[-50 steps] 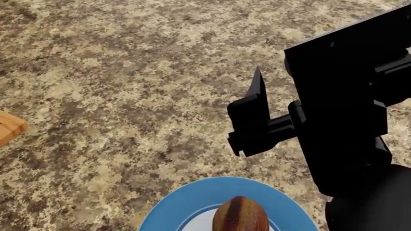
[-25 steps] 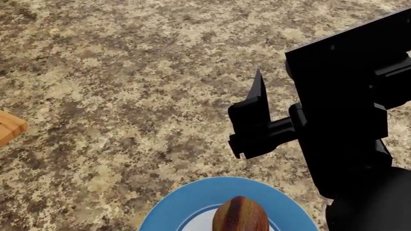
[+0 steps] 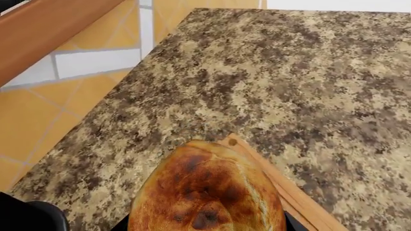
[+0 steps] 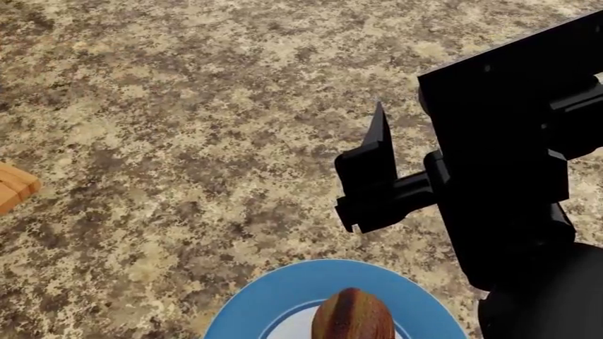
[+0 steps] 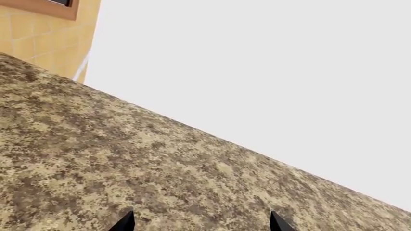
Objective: Place all breads on the cutting board.
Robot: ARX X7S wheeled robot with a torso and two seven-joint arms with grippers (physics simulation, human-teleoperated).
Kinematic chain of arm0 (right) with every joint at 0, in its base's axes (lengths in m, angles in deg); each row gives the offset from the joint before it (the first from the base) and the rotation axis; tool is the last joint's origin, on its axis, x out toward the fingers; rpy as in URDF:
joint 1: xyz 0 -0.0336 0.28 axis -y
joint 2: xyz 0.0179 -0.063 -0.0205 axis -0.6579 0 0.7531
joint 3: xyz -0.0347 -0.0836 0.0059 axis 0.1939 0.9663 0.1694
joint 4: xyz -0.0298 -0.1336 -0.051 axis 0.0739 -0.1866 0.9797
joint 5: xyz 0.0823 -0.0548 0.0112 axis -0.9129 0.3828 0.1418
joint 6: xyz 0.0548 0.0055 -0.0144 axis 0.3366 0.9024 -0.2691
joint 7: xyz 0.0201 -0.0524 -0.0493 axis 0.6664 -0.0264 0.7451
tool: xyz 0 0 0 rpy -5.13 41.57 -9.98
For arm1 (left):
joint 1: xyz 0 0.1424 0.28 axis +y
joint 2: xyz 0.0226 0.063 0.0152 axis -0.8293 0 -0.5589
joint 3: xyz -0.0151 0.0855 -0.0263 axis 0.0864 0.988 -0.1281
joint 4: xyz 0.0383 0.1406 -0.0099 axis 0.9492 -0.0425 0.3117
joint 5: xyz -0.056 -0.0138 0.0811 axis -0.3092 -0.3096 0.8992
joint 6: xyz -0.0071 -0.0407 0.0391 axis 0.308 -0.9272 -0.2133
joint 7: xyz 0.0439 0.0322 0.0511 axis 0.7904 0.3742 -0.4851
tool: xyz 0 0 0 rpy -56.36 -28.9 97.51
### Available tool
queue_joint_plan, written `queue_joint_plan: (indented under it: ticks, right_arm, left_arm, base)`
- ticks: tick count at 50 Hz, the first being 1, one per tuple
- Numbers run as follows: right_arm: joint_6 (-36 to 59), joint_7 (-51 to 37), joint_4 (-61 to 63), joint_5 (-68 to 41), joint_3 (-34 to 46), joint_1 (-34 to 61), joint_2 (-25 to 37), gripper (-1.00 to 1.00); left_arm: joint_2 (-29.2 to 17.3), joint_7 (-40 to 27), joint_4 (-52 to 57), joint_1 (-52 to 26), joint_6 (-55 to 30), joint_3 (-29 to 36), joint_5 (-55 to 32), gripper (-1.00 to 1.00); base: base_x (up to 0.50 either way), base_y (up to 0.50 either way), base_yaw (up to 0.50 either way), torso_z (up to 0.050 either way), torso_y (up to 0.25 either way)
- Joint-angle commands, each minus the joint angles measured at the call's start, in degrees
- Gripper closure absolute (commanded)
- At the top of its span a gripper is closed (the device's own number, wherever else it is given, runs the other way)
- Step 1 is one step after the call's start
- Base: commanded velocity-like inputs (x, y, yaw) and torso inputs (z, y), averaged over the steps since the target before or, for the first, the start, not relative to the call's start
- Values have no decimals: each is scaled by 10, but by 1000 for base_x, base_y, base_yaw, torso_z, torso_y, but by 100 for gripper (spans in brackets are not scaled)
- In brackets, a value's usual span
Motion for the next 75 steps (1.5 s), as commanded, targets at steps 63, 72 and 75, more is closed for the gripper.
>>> queue_joint_plan:
  ticks: [63,72,75]
  right_arm:
    - [11,-38,-11,-59,-26,39,15,-100]
    - [15,-53,-12,-81,-36,49,27,-100]
    - [17,-58,-11,-89,-38,52,30,-100]
  left_arm:
    - [-78,-507,697,60,-293,-155,-754,-100]
    - [-45,-508,702,63,-276,-121,-789,-100]
    - [-36,-505,706,68,-268,-117,-796,-100]
  base:
    - [0,0,0,0,0]
    - [0,0,0,0,0]
    - [0,0,0,0,0]
